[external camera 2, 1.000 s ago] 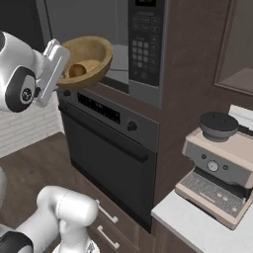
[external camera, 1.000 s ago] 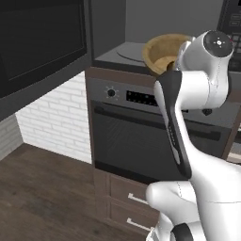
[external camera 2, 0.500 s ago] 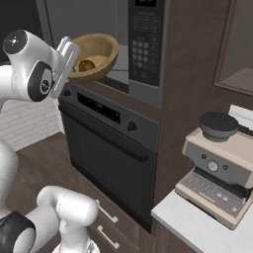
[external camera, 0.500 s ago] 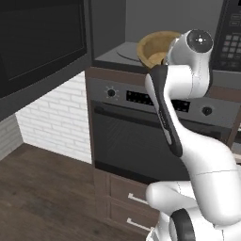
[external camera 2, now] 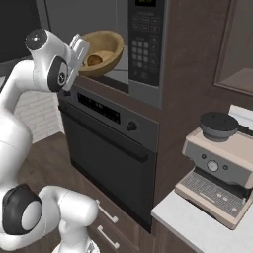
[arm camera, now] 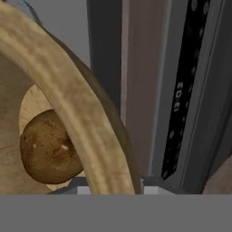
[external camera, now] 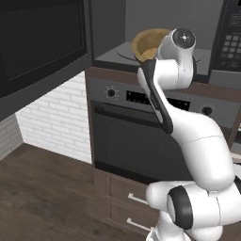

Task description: Pick the mushroom from the sink and place it in the bowl. Then pick the bowl and place it in the microwave. Then close the microwave door and press the start button.

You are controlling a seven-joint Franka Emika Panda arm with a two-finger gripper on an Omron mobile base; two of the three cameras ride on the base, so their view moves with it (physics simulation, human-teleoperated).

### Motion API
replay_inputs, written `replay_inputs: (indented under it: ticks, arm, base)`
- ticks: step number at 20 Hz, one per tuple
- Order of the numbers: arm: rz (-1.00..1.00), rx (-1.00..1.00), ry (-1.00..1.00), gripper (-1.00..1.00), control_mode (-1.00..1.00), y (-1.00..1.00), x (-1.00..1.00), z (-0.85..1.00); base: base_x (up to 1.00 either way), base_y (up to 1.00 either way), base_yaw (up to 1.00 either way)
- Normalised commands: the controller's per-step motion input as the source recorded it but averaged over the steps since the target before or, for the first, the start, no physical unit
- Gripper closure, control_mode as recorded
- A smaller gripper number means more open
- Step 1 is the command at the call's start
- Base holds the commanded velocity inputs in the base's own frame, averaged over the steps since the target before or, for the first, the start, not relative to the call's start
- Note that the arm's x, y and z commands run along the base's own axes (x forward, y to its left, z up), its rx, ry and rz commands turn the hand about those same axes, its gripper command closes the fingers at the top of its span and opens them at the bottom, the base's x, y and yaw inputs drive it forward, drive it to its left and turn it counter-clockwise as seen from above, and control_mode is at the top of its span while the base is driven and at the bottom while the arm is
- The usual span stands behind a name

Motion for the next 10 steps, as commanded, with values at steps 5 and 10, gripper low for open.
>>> replay_inputs:
  ticks: [5,10]
  arm:
    - [0.0,0.0,0.0,1.0,-1.0,-0.06,0.65,0.0]
    - [0.0,0.02,0.0,1.0,-1.0,-0.18,0.45,0.08]
  base:
    - [0.0,0.0,0.0]
    - [0.0,0.0,0.0]
